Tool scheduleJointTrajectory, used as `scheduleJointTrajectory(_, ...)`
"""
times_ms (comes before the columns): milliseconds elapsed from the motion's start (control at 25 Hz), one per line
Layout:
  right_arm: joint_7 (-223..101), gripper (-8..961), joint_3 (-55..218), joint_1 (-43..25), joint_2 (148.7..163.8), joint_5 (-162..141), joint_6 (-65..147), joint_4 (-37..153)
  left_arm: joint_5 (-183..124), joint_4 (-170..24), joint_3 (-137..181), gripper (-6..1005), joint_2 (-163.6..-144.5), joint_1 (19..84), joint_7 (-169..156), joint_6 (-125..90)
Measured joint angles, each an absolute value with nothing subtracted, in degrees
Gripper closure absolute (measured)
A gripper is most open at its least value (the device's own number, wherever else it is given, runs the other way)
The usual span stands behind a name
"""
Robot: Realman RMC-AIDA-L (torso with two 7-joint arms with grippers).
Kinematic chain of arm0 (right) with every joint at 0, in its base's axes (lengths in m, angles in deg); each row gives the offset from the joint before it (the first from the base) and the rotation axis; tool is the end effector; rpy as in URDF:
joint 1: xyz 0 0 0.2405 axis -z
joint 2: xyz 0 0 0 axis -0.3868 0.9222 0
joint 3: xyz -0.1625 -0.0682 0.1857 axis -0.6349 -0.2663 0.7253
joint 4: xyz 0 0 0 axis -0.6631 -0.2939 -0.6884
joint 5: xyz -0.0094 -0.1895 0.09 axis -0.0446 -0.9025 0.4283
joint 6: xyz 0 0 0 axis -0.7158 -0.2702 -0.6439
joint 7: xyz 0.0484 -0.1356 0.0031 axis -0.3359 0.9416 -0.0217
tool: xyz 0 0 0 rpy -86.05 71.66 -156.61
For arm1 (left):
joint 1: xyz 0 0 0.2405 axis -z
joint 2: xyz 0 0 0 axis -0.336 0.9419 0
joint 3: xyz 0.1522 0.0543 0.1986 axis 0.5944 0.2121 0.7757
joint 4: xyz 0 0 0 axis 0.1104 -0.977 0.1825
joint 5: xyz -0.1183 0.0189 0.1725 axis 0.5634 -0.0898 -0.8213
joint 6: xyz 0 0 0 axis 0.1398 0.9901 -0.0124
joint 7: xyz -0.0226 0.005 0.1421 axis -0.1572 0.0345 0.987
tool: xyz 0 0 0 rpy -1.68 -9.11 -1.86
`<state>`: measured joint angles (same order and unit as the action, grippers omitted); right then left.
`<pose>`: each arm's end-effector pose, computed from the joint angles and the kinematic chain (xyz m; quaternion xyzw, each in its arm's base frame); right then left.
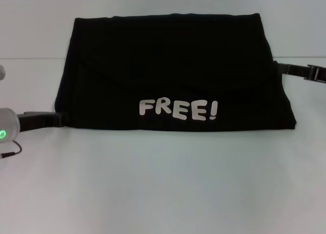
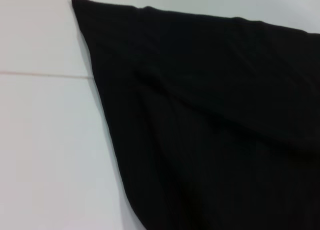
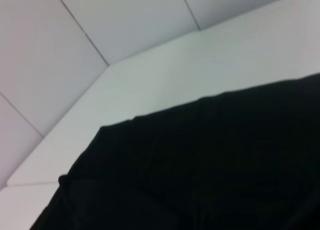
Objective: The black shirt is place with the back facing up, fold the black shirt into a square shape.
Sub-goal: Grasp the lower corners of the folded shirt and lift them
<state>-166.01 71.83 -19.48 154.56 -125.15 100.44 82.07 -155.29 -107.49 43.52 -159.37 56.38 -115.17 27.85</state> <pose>0.2937 0.4186 0.0633 -0.7934 0.4837 0.2442 0.2773 -0.3317 0.3934 0.0173 -0.7924 -0.4855 -0.1039 0.3544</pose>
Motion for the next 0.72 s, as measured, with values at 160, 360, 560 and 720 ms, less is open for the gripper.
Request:
scheduleJointTrajectory(160,-170.60,403,66.32,-19.48,153.85,-126.80,99.96,82.37,-155.34,-109.05,42.88,992,-159.03,55.92,-115.32,29.89)
scheduleJointTrajectory(360,-176.32,410,60.99,-19.21,152.65,-129.90,99.89,82.74,-155.41,-109.99,42.56,999,-158.70,55.44,-115.75,31.25)
scheduleJointTrajectory(560,-178.42,416,59.90,-18.25,152.05,-131.75,99.84,82.83,-155.48,-110.18,42.56,998,-158.67,55.26,-115.84,31.35)
scheduleJointTrajectory(720,-178.64,421,59.02,-17.94,151.92,-131.88,99.75,82.33,-155.50,-110.15,42.57,998,-158.66,55.18,-115.85,31.41)
